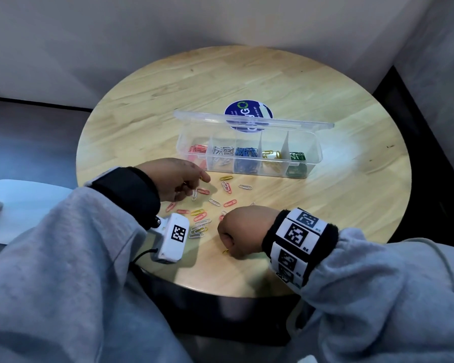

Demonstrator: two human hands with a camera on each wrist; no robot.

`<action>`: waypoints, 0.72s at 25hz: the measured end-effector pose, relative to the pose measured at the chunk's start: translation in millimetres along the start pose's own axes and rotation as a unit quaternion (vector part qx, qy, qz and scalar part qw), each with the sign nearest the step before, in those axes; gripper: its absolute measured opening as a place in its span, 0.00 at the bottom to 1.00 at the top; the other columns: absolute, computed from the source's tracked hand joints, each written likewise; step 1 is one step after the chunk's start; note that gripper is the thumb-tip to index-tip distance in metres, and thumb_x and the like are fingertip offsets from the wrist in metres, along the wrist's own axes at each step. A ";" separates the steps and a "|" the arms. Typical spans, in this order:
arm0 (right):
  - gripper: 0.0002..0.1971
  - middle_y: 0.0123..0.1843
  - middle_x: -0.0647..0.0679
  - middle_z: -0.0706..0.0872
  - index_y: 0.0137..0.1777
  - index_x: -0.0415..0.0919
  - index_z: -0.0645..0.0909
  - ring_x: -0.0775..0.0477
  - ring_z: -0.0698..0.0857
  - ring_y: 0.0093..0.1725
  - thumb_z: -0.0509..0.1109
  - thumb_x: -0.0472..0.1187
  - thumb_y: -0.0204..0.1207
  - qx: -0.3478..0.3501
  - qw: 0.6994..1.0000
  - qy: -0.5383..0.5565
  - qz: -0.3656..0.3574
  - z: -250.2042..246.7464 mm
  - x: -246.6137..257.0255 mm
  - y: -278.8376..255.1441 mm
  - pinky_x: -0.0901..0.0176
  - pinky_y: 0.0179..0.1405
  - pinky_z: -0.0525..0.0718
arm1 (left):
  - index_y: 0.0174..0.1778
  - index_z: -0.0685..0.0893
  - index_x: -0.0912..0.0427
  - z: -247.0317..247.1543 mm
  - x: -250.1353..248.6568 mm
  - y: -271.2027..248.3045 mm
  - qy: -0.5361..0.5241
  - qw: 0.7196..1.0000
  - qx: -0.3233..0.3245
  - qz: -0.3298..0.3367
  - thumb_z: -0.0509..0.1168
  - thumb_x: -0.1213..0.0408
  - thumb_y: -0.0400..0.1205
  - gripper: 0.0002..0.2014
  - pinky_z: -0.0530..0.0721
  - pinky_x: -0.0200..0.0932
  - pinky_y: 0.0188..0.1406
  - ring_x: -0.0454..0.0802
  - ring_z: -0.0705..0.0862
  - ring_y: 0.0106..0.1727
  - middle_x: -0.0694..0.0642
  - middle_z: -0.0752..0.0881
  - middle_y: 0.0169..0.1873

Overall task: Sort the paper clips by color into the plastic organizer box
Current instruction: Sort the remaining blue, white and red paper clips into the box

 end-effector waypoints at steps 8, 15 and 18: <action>0.10 0.32 0.54 0.80 0.31 0.49 0.75 0.51 0.79 0.35 0.70 0.34 0.66 -0.076 0.976 0.204 0.028 -25.5 -28.5 -10.3 0.58 0.36 0.77 | 0.31 0.75 0.61 -35.7 6.0 -5.3 -0.090 0.993 -0.062 -0.037 0.51 0.72 0.79 0.12 0.69 0.27 0.14 0.44 0.74 0.15 0.55 0.75 0.28; 0.11 0.29 0.48 0.80 0.44 0.43 0.84 0.52 0.82 0.29 0.66 0.26 0.76 -0.147 0.796 0.584 0.060 -37.9 -81.4 -15.5 0.60 0.42 0.87 | 0.43 0.83 0.53 -43.9 -11.1 -5.2 0.431 0.893 -0.133 0.011 0.62 0.70 0.76 0.08 0.70 0.35 0.31 0.50 0.78 0.44 0.46 0.79 0.32; 0.10 0.29 0.46 0.79 0.44 0.40 0.83 0.55 0.81 0.26 0.65 0.25 0.77 -0.162 0.761 0.624 0.075 -39.8 -89.8 -18.5 0.64 0.36 0.86 | 0.44 0.80 0.50 -36.7 -3.7 -2.0 0.481 0.868 -0.125 0.002 0.64 0.71 0.75 0.10 0.64 0.35 0.25 0.47 0.75 0.40 0.43 0.74 0.31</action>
Point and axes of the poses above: each hand's wrist, its own y-axis towards the middle knuckle, its own z-axis out of the palm, x = y × z, the point moved 10 cm from there along y, towards the middle knuckle
